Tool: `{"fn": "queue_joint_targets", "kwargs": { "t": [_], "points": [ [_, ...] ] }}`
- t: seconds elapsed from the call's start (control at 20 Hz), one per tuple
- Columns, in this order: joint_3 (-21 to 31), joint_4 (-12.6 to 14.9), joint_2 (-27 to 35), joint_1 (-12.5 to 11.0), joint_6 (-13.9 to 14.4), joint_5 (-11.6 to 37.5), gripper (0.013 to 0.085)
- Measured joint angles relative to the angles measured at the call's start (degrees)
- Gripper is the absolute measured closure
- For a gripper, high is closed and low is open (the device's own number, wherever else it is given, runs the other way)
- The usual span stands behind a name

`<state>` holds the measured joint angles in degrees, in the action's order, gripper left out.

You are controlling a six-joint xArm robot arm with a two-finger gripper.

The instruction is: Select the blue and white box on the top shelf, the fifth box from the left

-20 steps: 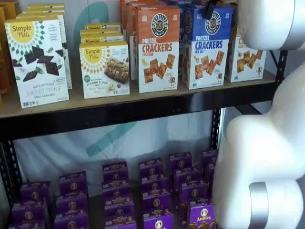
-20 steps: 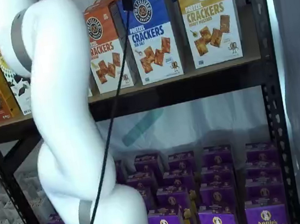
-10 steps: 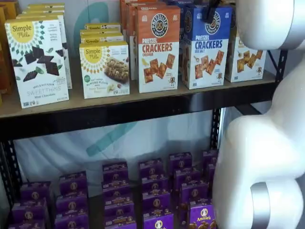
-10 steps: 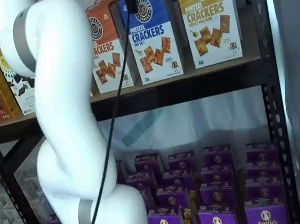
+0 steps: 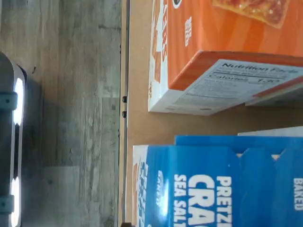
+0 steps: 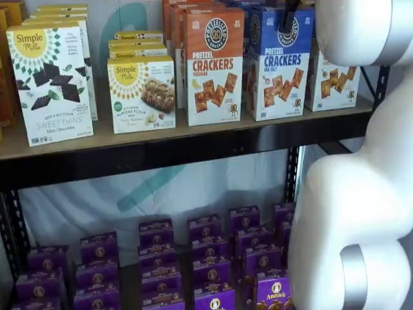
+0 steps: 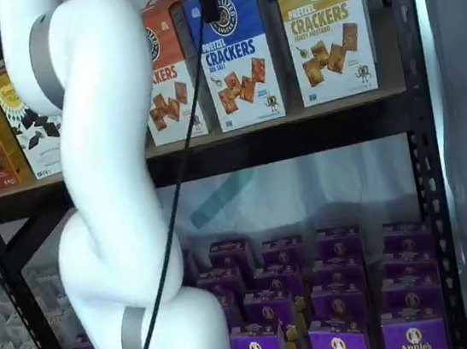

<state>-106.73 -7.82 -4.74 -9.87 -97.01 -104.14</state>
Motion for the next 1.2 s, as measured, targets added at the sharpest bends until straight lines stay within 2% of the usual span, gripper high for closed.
{"fn": "queue_joint_targets", "kwargs": {
  "t": [0.65, 0.75, 0.8, 0.85, 1.2],
  "points": [
    [3.3, 1.1, -1.2, 0.9, 0.3, 2.4, 0.0130],
    [3.6, 0.9, -1.4, 0.9, 0.3, 2.8, 0.0210],
    [3.6, 0.9, -1.4, 0.8, 0.3, 2.8, 0.0210],
    [3.5, 0.9, -1.4, 0.8, 0.3, 2.8, 0.0250],
    [2.7, 1.9, -1.2, 1.1, 0.3, 2.2, 0.0250]
  ]
}}
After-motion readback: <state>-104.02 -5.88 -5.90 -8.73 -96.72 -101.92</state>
